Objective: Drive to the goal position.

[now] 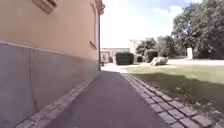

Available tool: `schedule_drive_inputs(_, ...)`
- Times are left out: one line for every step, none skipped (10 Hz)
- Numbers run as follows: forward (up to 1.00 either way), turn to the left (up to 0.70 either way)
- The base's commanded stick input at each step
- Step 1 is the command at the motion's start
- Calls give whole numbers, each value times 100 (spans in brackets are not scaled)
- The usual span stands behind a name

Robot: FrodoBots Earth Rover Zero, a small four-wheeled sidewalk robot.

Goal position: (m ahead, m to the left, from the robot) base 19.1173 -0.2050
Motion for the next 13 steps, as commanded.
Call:
schedule_drive_inputs(85, 1)
schedule_drive_inputs(85, 1)
schedule_drive_inputs(85, 1)
schedule_drive_inputs(85, 1)
schedule_drive_inputs(85, 1)
schedule_drive_inputs(85, 1)
schedule_drive_inputs(85, 1)
schedule_drive_inputs(85, 1)
schedule_drive_inputs(85, 1)
schedule_drive_inputs(85, 1)
schedule_drive_inputs(85, 1)
schedule_drive_inputs(85, 1)
schedule_drive_inputs(85, 1)
